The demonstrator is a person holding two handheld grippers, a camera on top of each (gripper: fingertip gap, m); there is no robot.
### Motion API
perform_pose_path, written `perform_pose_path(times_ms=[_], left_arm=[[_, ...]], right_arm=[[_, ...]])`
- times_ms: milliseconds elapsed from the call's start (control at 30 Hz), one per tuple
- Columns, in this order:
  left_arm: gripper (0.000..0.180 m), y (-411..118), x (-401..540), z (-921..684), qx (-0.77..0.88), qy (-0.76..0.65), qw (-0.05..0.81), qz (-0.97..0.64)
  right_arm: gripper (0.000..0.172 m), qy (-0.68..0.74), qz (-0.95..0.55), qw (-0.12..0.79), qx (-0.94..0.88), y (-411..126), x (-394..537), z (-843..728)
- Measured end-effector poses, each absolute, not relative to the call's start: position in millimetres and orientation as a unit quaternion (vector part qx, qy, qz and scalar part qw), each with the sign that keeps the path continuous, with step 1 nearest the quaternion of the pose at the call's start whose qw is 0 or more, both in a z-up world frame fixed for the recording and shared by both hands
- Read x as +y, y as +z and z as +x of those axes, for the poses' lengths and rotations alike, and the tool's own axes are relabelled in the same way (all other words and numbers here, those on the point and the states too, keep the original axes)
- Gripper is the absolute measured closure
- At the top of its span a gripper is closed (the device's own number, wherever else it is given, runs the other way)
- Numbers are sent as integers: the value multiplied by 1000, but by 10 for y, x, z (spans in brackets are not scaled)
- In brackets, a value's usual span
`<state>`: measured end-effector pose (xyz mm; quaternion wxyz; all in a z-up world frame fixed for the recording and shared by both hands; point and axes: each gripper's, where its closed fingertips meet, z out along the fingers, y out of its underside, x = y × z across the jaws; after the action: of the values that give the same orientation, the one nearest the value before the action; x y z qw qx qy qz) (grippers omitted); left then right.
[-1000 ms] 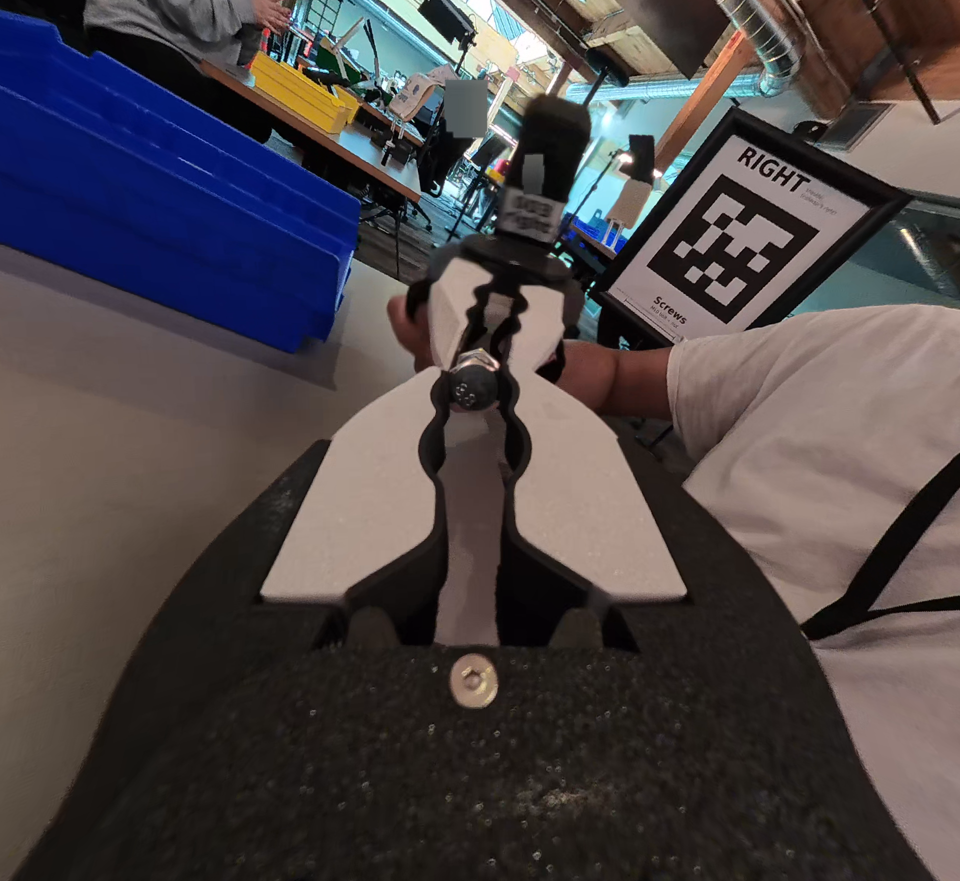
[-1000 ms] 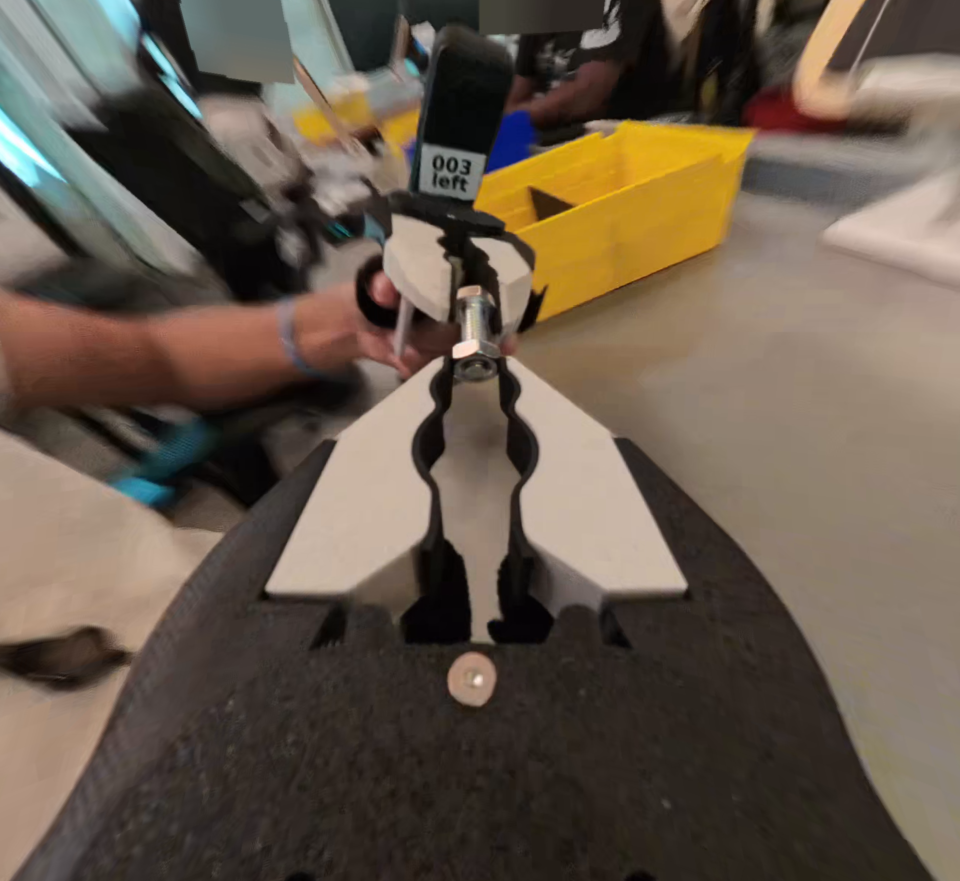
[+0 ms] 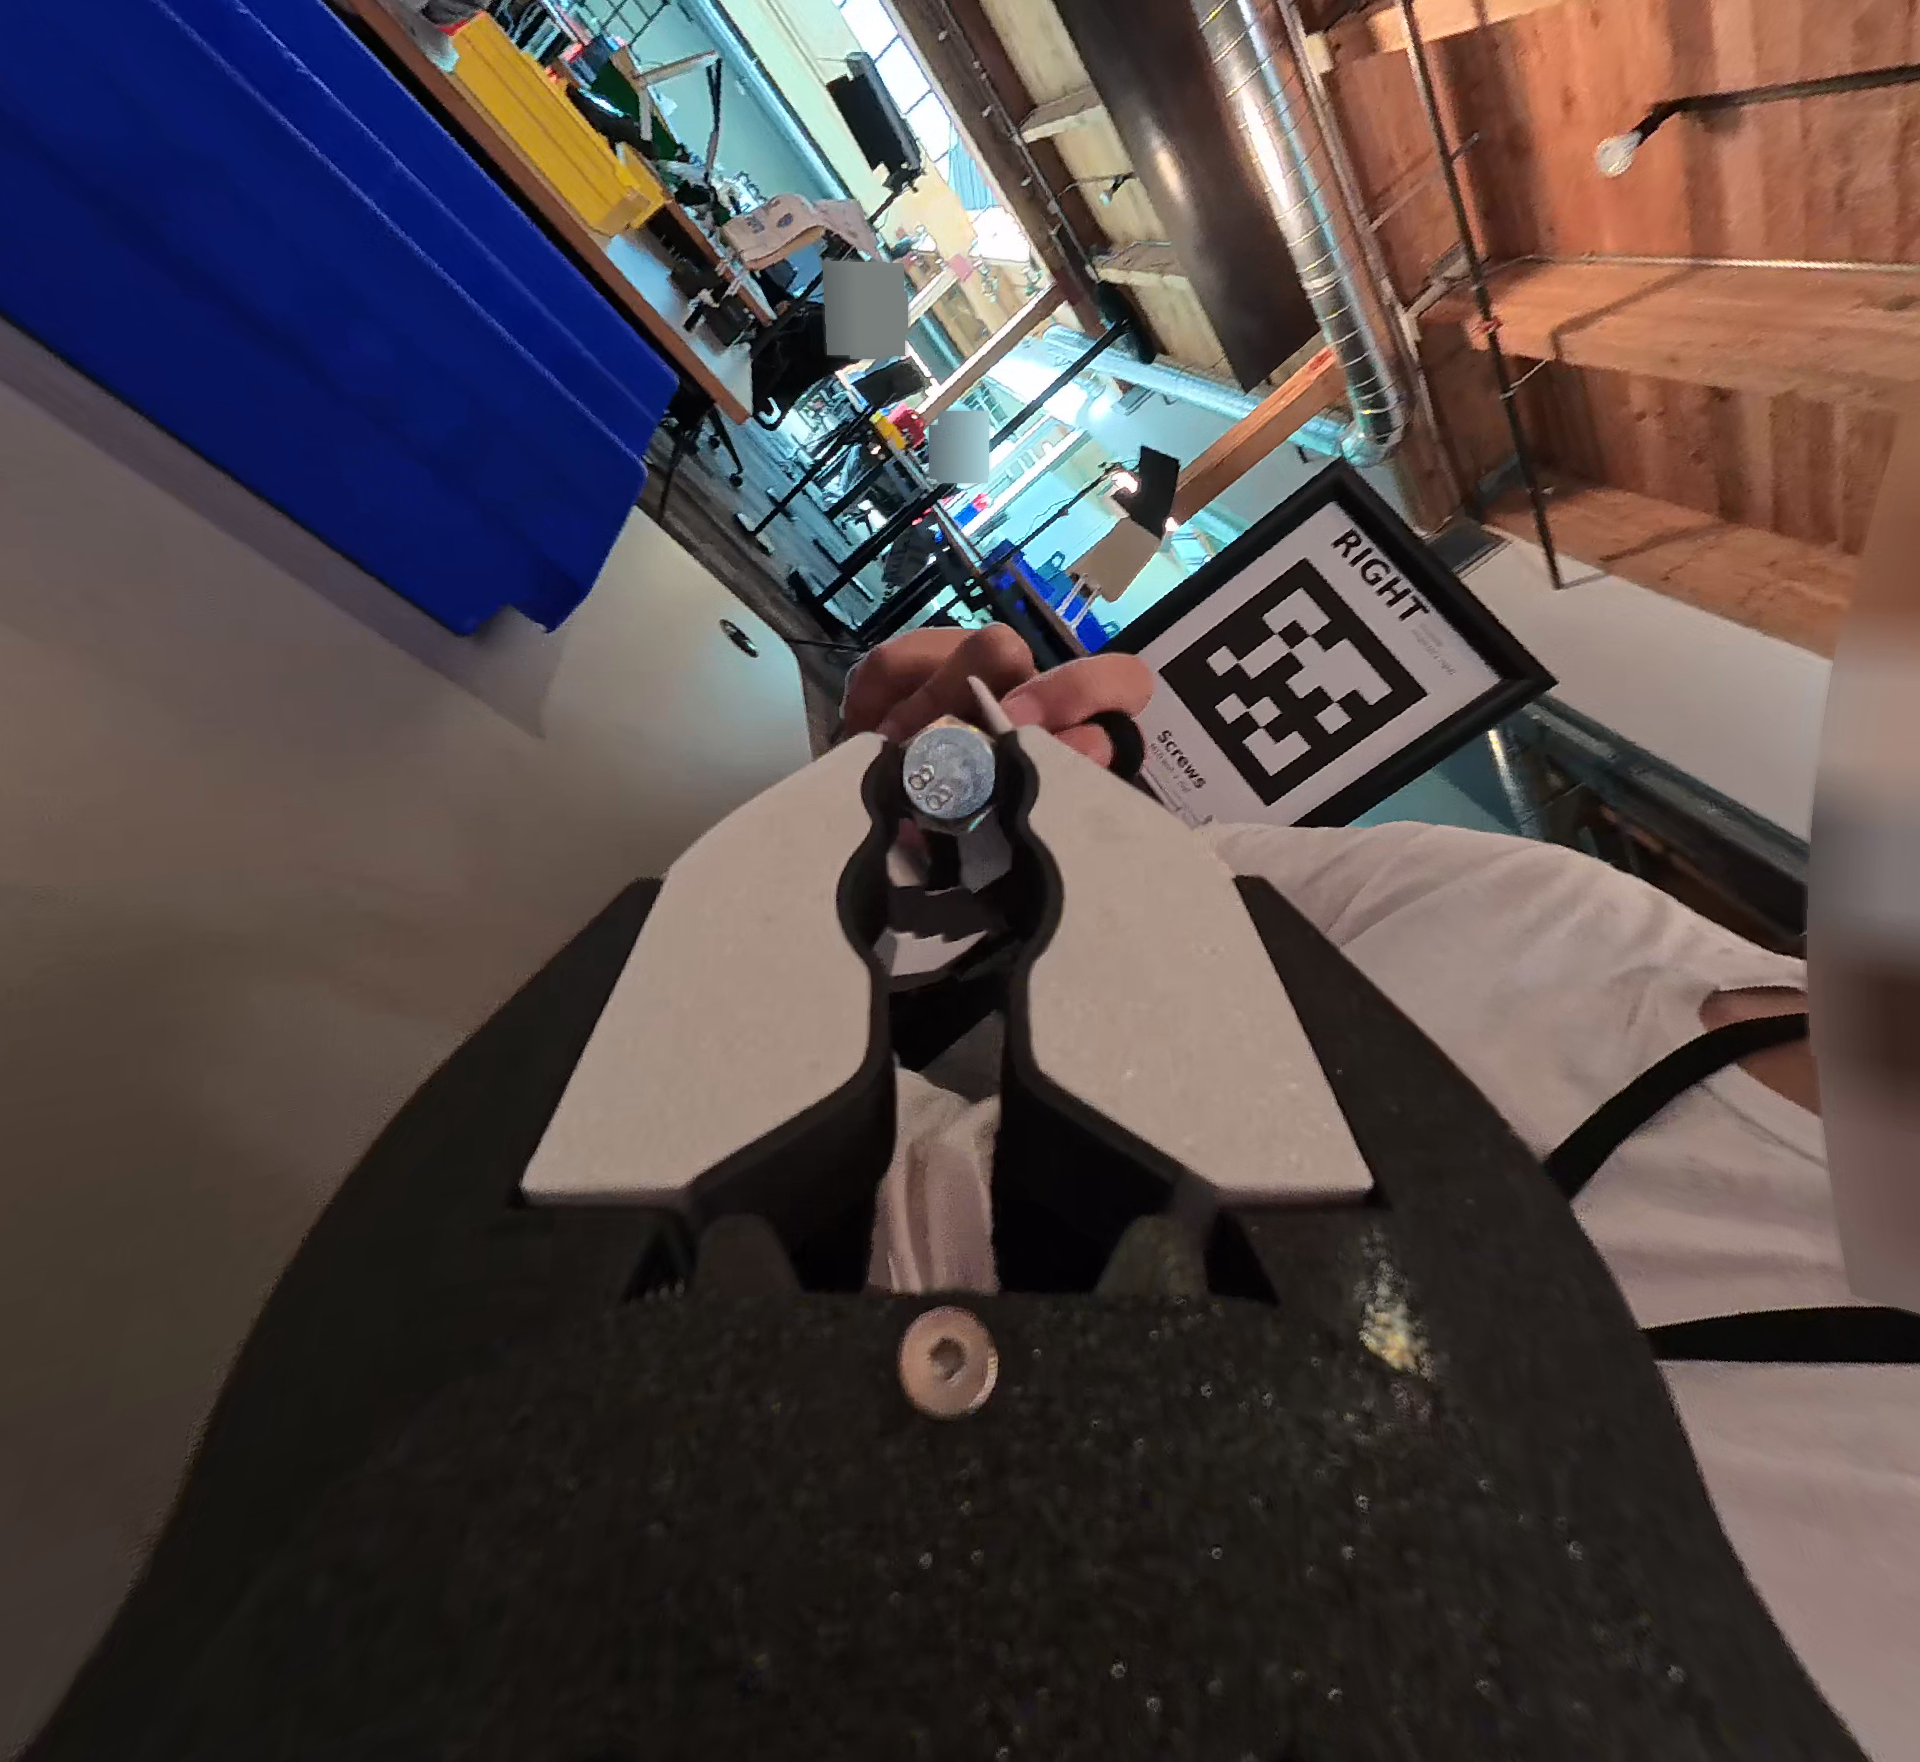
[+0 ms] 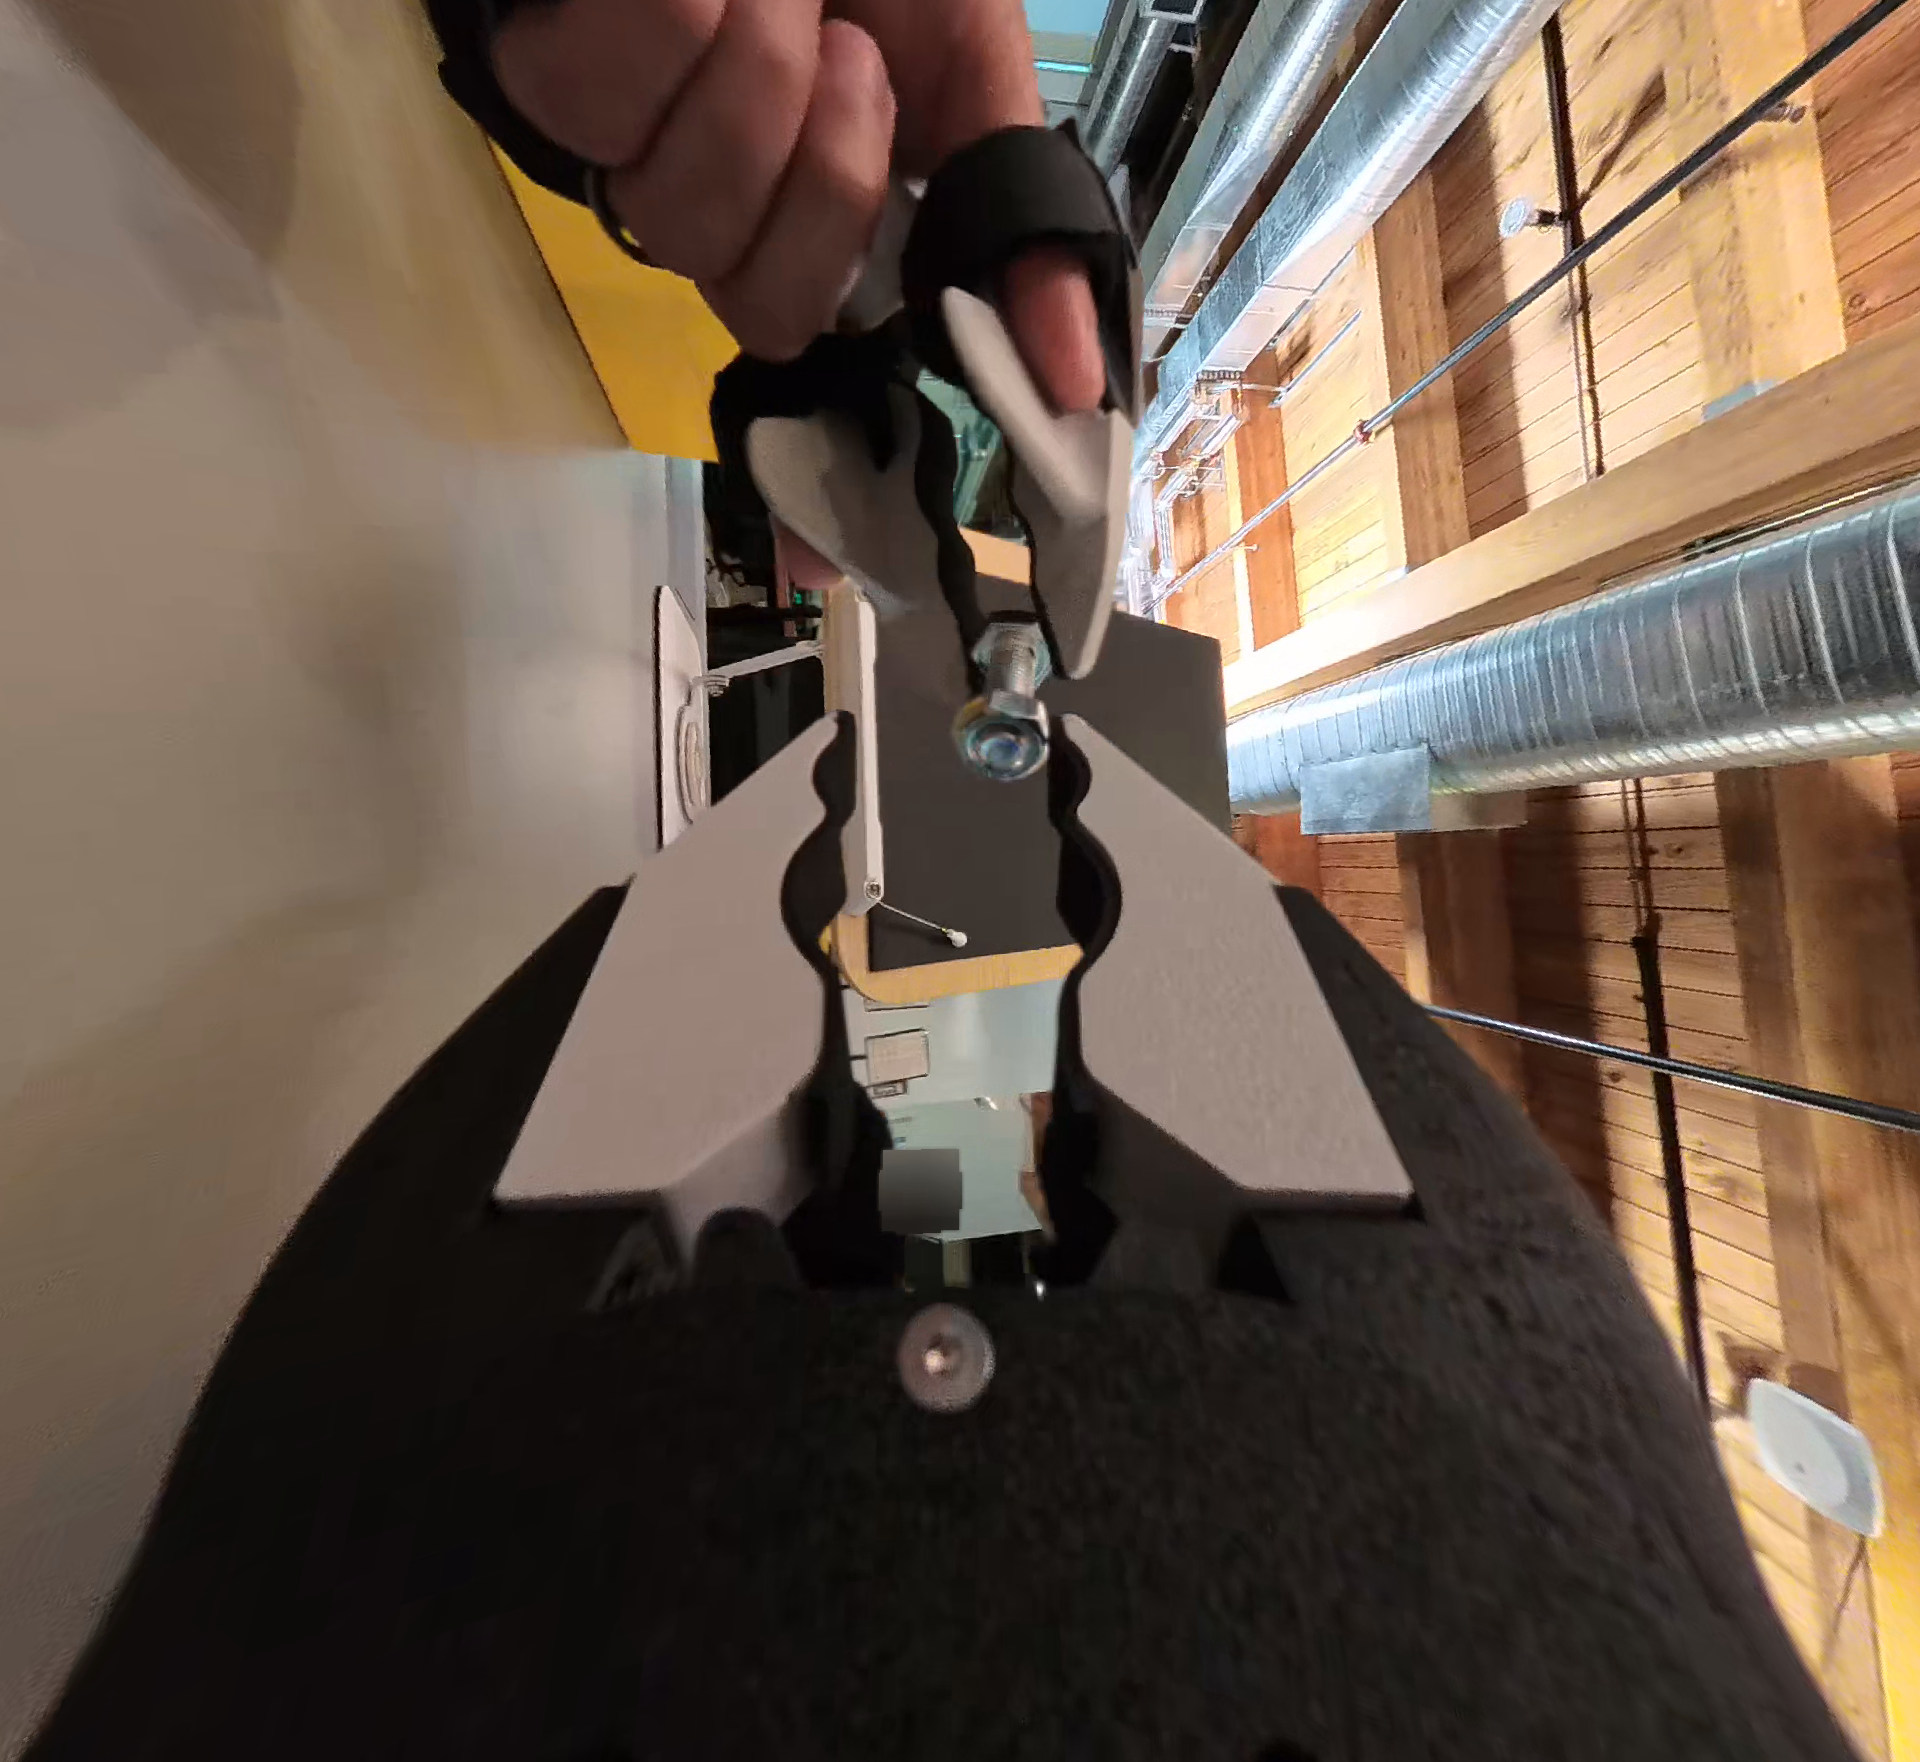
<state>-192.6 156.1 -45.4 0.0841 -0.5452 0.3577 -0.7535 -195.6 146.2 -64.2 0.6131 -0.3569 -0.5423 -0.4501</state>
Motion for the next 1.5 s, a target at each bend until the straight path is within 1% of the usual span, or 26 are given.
perform_pose_path(times_ms=[67, 133, 233, 300, 367, 467, 567, 633, 700, 767, 800, 867, 967, 1067, 1133, 1167, 1200, 1267, 1333, 1467, 1500], left_arm=[[164, -452, 1540, -1920, 354, -758, 76, -542], [163, -456, 1510, -1916, 353, -762, 68, -539], [164, -454, 1481, -1915, 360, -762, 64, -535], [163, -459, 1443, -1915, 383, -752, 78, -531], [163, -438, 1407, -1924, 407, -743, 98, -523], [163, -400, 1390, -1953, 451, -720, 149, -506], [163, -443, 1385, -2002, 516, -670, 223, -485], [163, -485, 1398, -2025, 546, -638, 255, -479], [163, -518, 1419, -2027, 564, -612, 283, -475], [163, -526, 1453, -2007, 567, -596, 304, -481], [163, -532, 1461, -2000, 566, -594, 304, -484], [163, -519, 1461, -1987, 556, -604, 299, -486], [163, -444, 1463, -1987, 526, -641, 276, -487], [163, -353, 1474, -2004, 492, -679, 251, -484], [163, -322, 1467, -2012, 475, -700, 228, -482], [163, -321, 1461, -2014, 470, -706, 219, -482], [163, -328, 1458, -2013, 467, -708, 212, -485], [163, -366, 1428, -2006, 468, -710, 188, -491], [163, -413, 1414, -1984, 467, -709, 172, -501], [163, -482, 1361, -1956, 472, -708, 151, -503], [163, -493, 1345, -1955, 476, -706, 147, -504]], right_arm=[[139, -458, -351, 615, -537, -612, 1475, -1951], [153, -472, -350, 623, -516, -511, 1497, -1903], [154, -439, -376, 633, -515, -488, 1491, -1869], [154, -355, -436, 655, -505, -497, 1467, -1861], [154, -235, -505, 675, -484, -480, 1449, -1866], [155, 22, -618, 668, -413, -469, 1436, -1916], [155, 302, -682, 589, -310, -511, 1419, -1991], [155, 475, -694, 497, -214, -548, 1416, -2030], [155, 630, -662, 394, -101, -515, 1434, -2025], [155, 708, -629, 319, -38, -533, 1447, -2016], [154, 712, -623, 322, -39, -540, 1453, -2009], [152, 655, -635, 398, -95, -524, 1454, -2001], [130, 470, -683, 504, -243, -627, 1452, -2026], [118, 269, -686, 568, -366, -783, 1488, -1980], [118, 69, -662, 608, -432, -870, 1605, -1825], [120, -27, -621, 642, -449, -785, 1632, -1752], [127, -113, -564, 664, -478, -698, 1598, -1730], [138, -261, -459, 669, -523, -580, 1509, -1729], [141, -341, -385, 662, -545, -526, 1423, -1769], [141, -385, -320, 671, -547, -408, 1280, -1854], [142, -392, -315, 661, -557, -430, 1277, -1871]])
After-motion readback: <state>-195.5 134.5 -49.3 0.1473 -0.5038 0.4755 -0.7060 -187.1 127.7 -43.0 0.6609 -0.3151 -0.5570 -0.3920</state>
